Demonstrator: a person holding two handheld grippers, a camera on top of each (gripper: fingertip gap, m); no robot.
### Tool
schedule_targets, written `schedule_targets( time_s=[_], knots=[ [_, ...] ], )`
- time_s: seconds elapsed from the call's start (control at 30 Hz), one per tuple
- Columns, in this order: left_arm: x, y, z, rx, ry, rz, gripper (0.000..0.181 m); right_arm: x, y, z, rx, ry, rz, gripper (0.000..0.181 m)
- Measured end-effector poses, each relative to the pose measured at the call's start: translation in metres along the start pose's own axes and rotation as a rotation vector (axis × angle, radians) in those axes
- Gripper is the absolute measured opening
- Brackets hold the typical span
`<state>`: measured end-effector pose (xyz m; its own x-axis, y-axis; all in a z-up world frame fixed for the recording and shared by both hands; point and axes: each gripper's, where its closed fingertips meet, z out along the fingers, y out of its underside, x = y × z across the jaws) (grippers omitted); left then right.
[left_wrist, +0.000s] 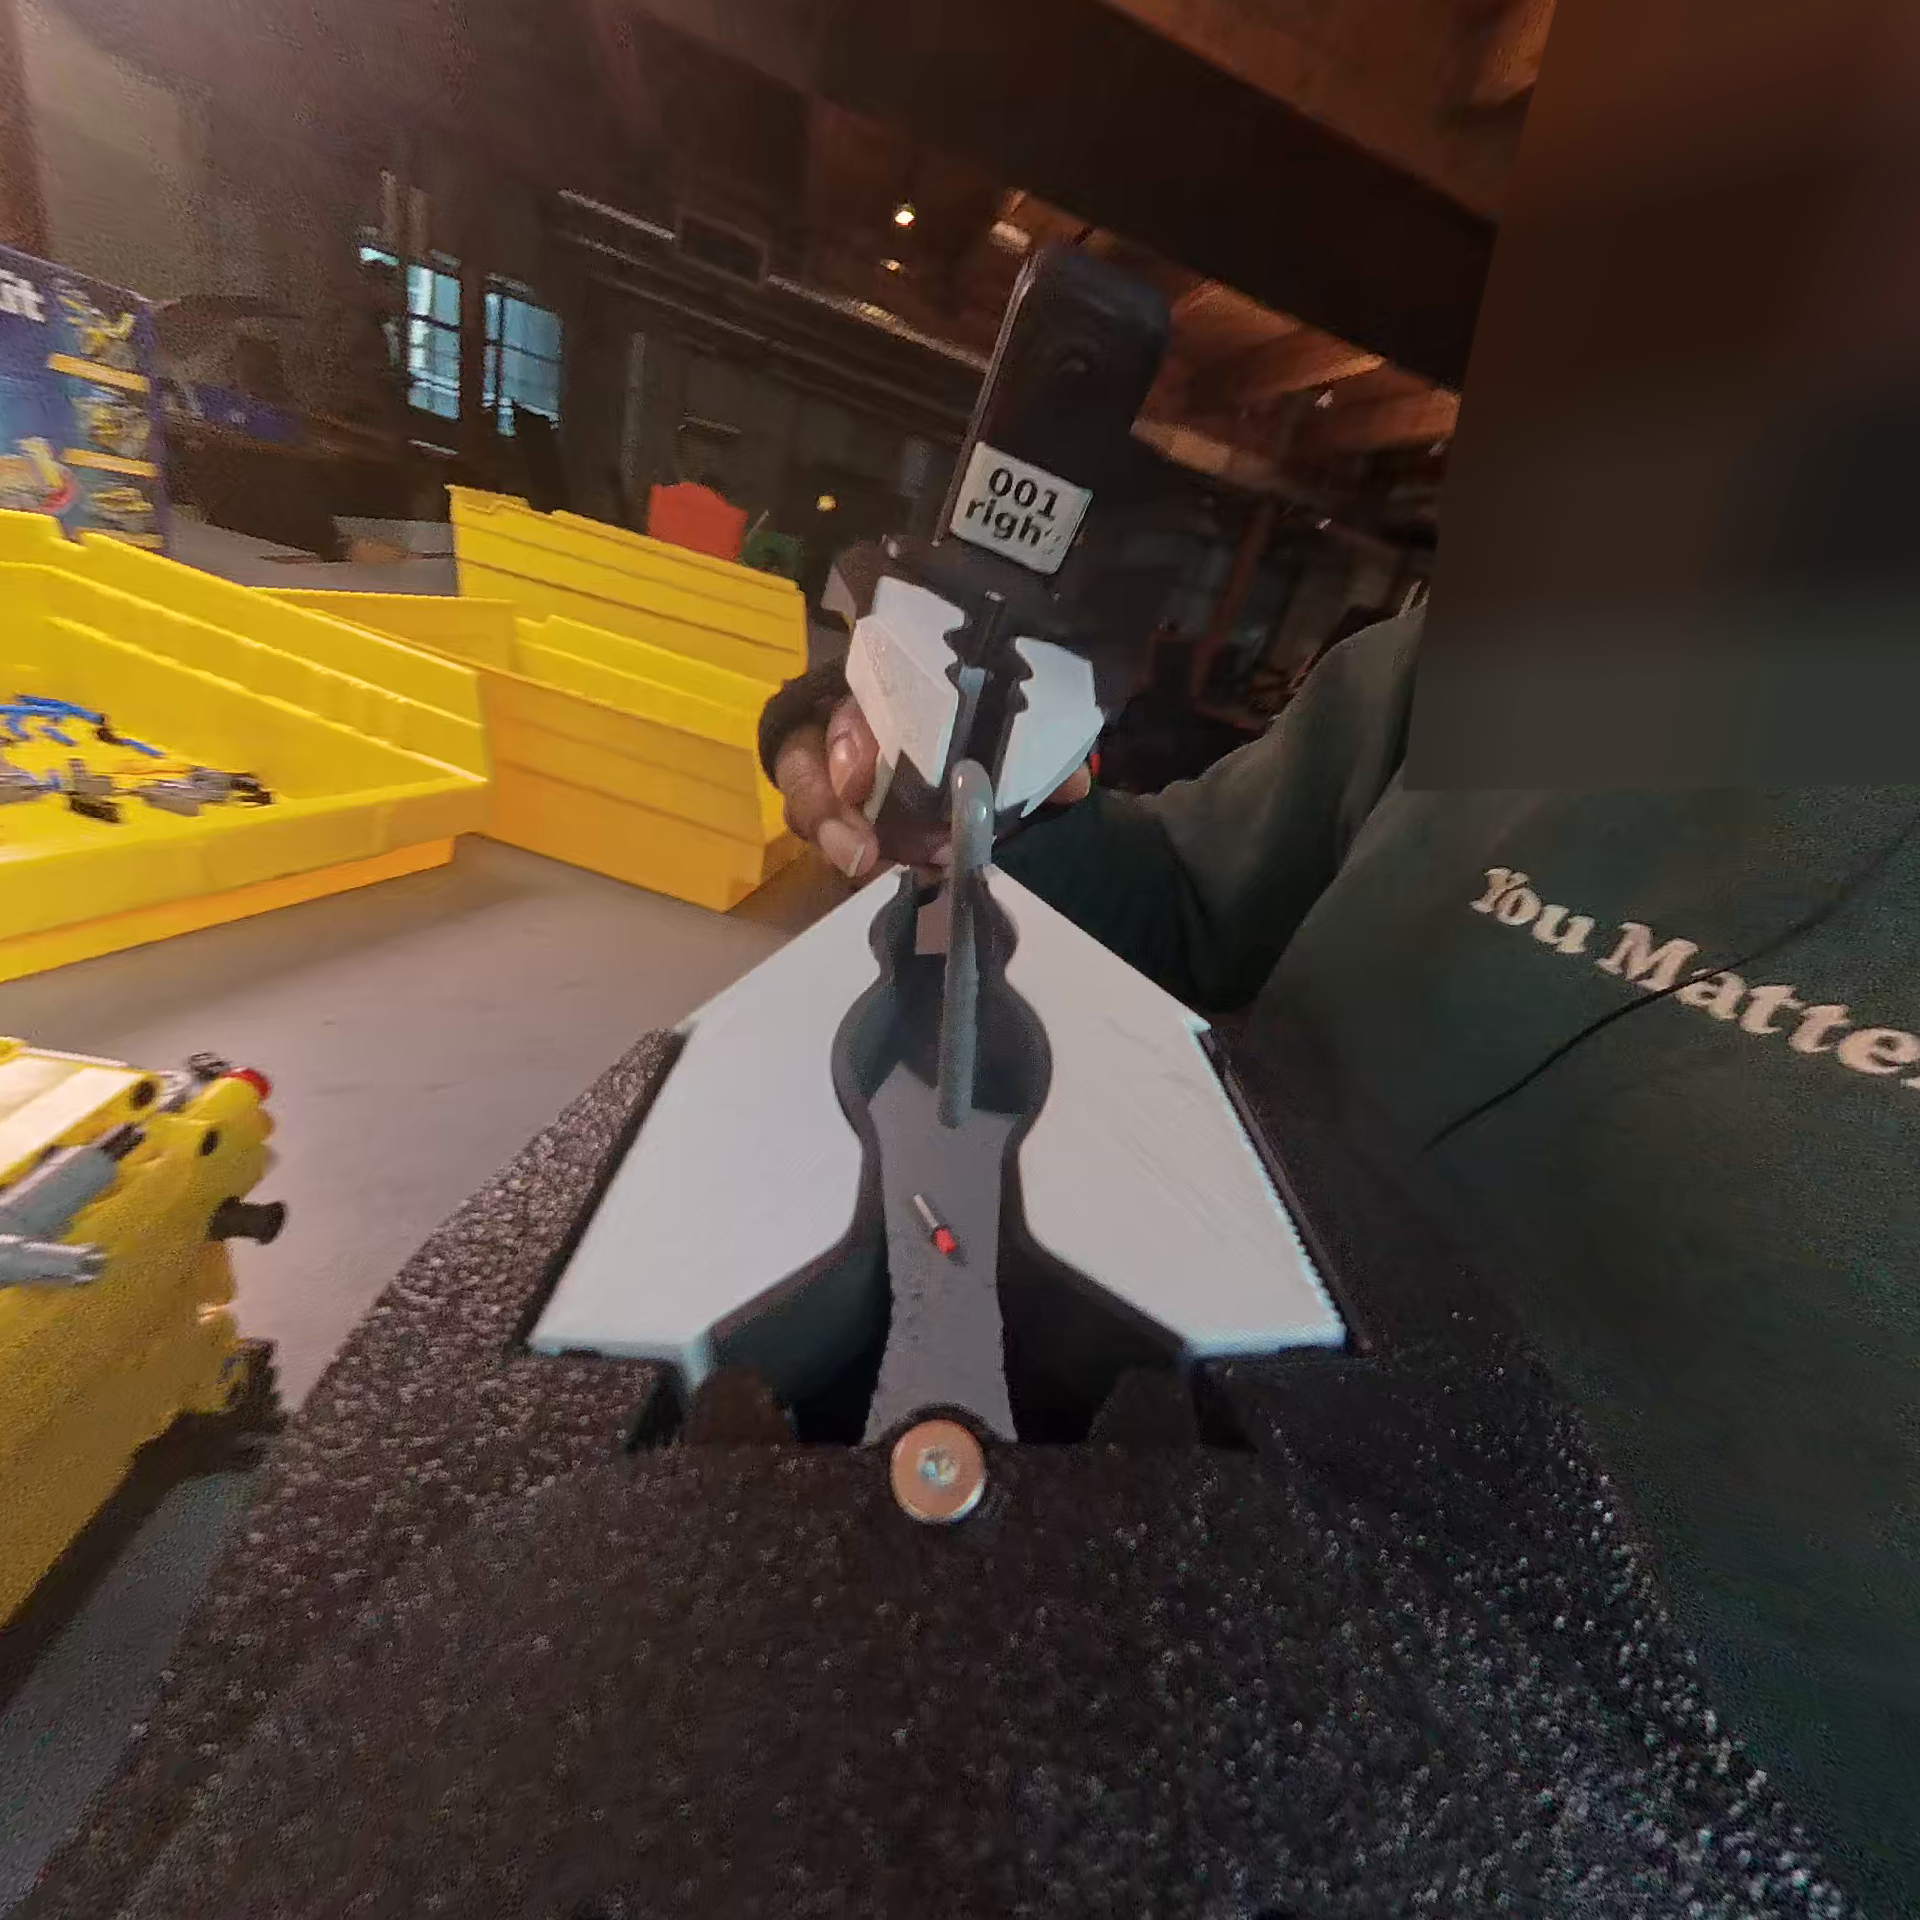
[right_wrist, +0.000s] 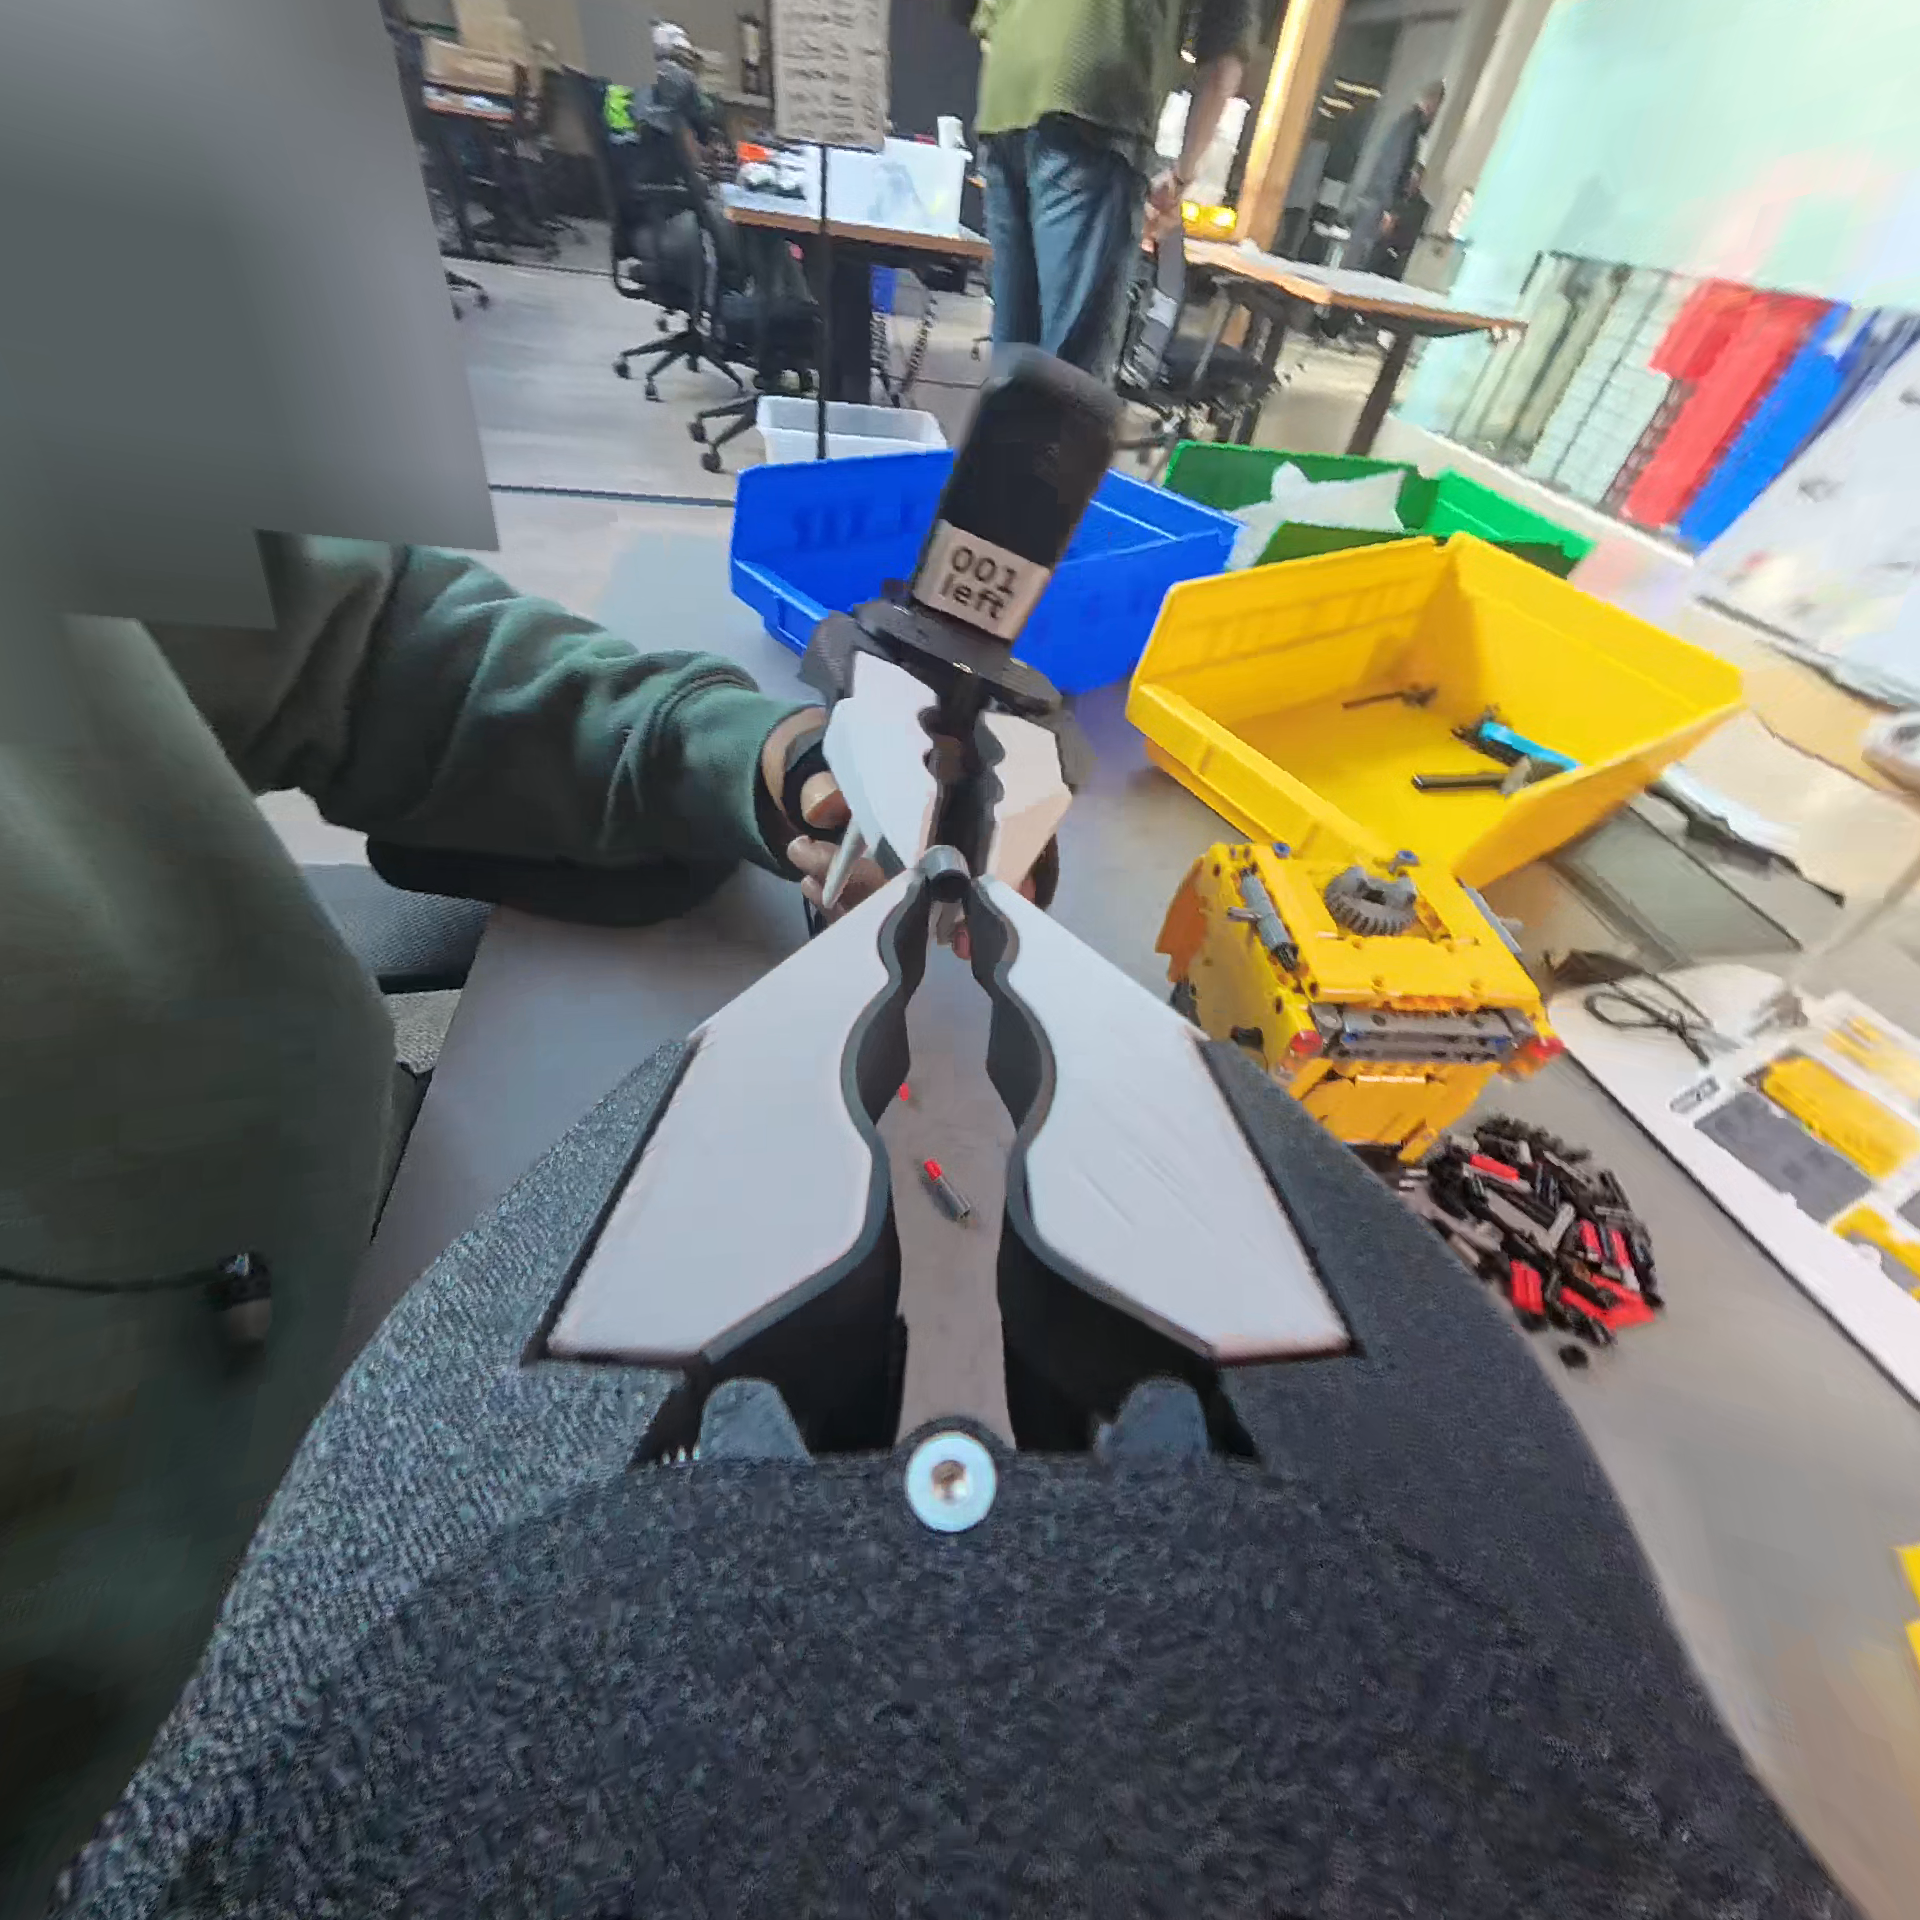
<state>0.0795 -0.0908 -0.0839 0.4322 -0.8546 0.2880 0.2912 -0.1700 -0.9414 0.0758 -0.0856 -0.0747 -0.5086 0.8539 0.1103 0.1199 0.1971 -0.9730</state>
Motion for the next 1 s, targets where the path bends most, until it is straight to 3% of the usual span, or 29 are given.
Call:
schedule_targets(
  time_s=[0.07, 0.23, 0.4, 0.57, 1.0],
  knots=[
    [-0.007, 0.002, -0.003, -0.06, -0.088, 0.093, 0.01, 0.009, 0.001, 0.003, -0.008, 0.038, 0.086, 0.007],
    [-0.008, 0.004, 0.0, -0.096, -0.133, 0.14, 0.008, 0.008, 0.004, 0.015, -0.013, 0.051, 0.134, 0.007],
    [0.01, -0.005, -0.001, 0.015, 0.058, -0.03, 0.006, -0.004, -0.008, 0.014, 0.086, -0.015, 0.086, 0.007],
    [0.024, -0.034, -0.015, 0.263, 0.277, -0.208, 0.006, -0.009, -0.021, -0.001, 0.188, -0.064, 0.017, 0.015],
    [0.028, -0.046, -0.025, 0.363, 0.394, -0.266, 0.005, -0.003, -0.005, -0.007, 0.158, -0.094, 0.021, 0.018]
  ],
)
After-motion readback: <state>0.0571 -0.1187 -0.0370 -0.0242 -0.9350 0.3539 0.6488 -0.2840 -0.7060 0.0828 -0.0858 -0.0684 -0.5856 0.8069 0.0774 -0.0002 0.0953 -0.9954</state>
